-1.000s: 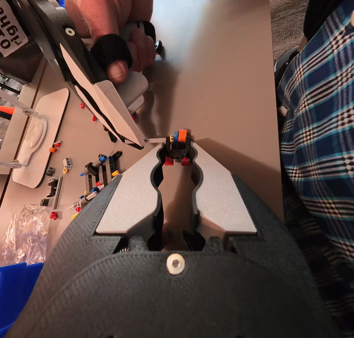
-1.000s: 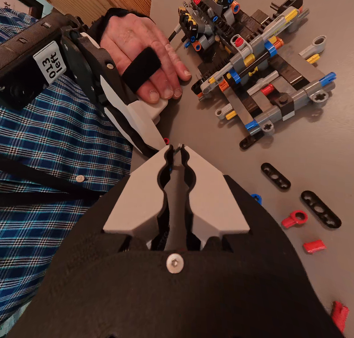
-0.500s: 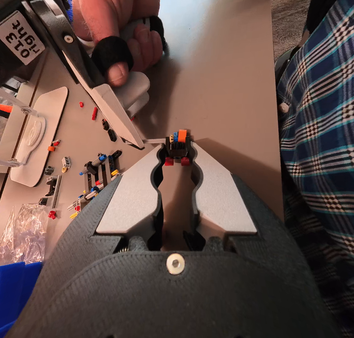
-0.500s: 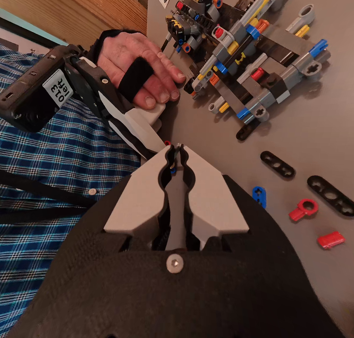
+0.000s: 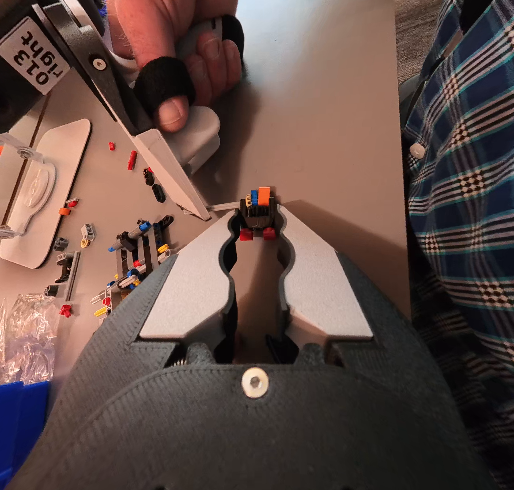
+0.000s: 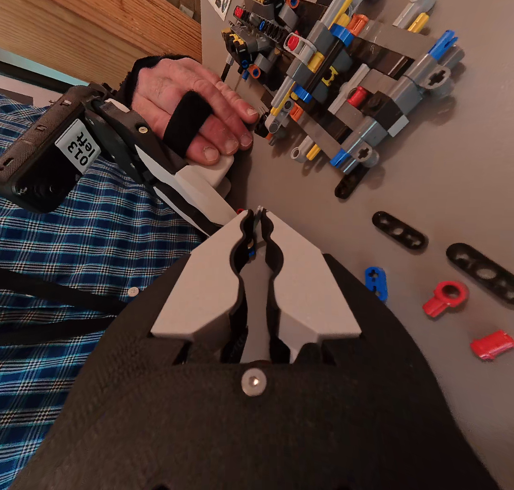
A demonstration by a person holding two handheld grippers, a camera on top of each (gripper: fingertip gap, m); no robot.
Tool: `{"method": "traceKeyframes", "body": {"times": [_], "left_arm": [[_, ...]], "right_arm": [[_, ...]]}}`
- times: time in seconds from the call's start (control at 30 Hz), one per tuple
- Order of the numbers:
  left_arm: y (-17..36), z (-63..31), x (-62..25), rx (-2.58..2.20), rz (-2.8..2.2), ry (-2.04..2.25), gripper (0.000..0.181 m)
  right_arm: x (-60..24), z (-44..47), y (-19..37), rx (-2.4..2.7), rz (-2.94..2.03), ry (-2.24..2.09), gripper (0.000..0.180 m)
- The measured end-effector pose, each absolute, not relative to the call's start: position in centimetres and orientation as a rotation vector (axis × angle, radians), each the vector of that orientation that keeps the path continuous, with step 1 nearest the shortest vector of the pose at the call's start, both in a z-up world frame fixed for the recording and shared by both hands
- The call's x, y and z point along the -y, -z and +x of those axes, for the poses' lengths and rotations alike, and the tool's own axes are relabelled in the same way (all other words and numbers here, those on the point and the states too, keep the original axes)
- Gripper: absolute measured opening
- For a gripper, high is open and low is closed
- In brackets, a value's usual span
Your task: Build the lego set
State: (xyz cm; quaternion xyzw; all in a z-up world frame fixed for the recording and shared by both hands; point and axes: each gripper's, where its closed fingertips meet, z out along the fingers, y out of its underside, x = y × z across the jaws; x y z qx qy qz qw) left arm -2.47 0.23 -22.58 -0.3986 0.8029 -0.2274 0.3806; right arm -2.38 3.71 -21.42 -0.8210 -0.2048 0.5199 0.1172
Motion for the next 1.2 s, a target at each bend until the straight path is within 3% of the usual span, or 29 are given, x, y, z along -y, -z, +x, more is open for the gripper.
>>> {"method": "traceKeyframes", "body": {"times": [0.4, 0.57, 1.2], "left_arm": [[22.5, -2.5, -0.3, -2.041, -1.025, 0.574, 0.023], [22.4, -2.5, -0.3, -2.032, -1.005, 0.559, 0.023], [19.8, -1.8, -1.7, -1.837, -1.000, 0.568, 0.023]], "right_arm": [[-4.0, -2.5, 21.5, 0.545, -2.406, -1.477, 0.004], [-3.7, -2.5, 21.1, 0.582, -2.370, -1.502, 0.017], [-3.8, -2.5, 18.7, 0.554, -2.220, -1.601, 0.001]]}}
